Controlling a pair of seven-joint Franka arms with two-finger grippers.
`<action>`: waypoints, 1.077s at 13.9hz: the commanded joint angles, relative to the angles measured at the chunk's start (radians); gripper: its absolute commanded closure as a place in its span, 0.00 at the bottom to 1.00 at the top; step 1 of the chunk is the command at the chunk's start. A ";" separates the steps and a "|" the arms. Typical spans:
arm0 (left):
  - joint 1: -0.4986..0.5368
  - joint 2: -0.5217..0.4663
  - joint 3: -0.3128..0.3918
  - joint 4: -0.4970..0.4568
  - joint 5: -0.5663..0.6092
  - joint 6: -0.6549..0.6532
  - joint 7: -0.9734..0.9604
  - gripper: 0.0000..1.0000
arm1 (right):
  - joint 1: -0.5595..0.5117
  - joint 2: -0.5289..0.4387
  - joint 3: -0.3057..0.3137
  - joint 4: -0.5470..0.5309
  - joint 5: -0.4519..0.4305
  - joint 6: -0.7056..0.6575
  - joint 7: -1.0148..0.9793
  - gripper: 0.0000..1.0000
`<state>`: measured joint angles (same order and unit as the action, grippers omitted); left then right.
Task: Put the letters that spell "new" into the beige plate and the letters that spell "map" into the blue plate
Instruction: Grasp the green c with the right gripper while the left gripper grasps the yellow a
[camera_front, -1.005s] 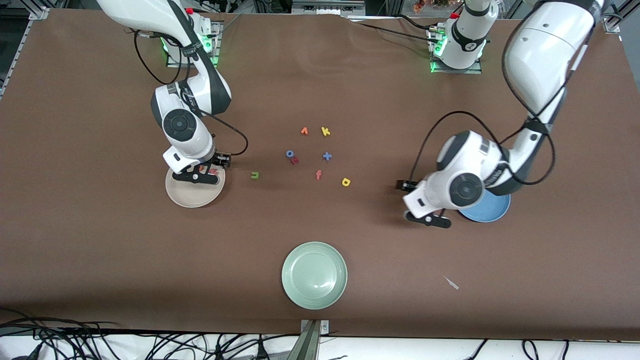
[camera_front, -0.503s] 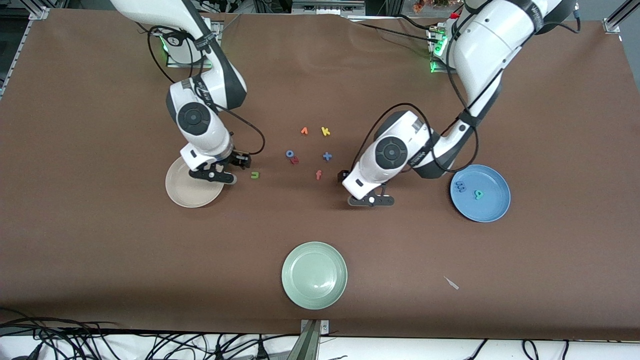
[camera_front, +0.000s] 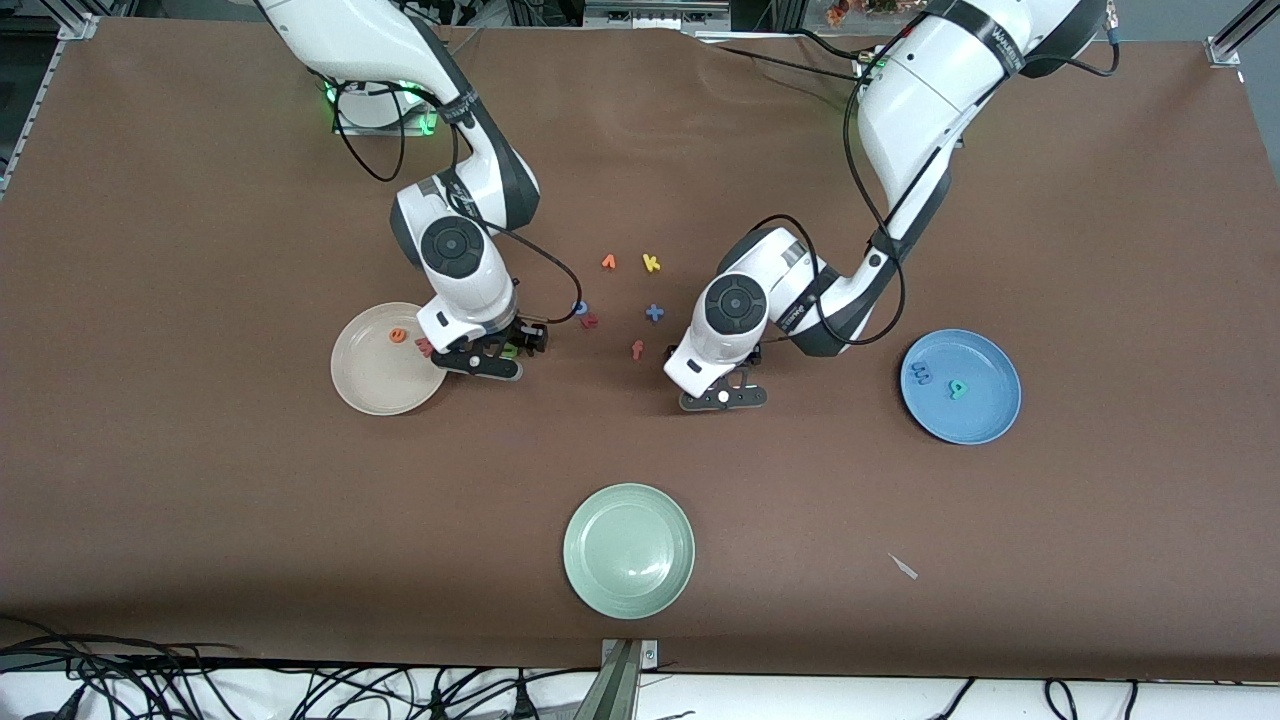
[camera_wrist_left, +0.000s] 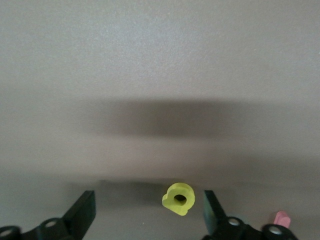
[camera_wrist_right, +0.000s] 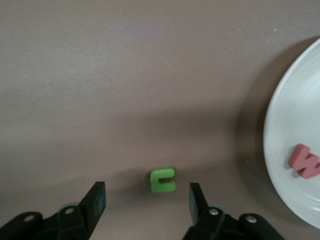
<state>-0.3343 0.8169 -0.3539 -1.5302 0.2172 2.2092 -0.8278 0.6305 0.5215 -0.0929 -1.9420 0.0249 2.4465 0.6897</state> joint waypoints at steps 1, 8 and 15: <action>-0.026 0.027 0.016 0.050 -0.016 -0.008 -0.031 0.09 | 0.008 0.018 -0.005 0.018 0.003 0.006 -0.001 0.24; -0.057 0.047 0.016 0.062 -0.012 -0.008 -0.102 0.24 | 0.008 0.023 -0.005 -0.066 0.000 0.126 -0.009 0.32; -0.060 0.053 0.016 0.062 -0.010 -0.008 -0.110 0.49 | 0.008 0.023 -0.007 -0.075 0.000 0.132 -0.024 0.51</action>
<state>-0.3759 0.8565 -0.3524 -1.4999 0.2172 2.2092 -0.9333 0.6306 0.5509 -0.0932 -2.0024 0.0243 2.5624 0.6826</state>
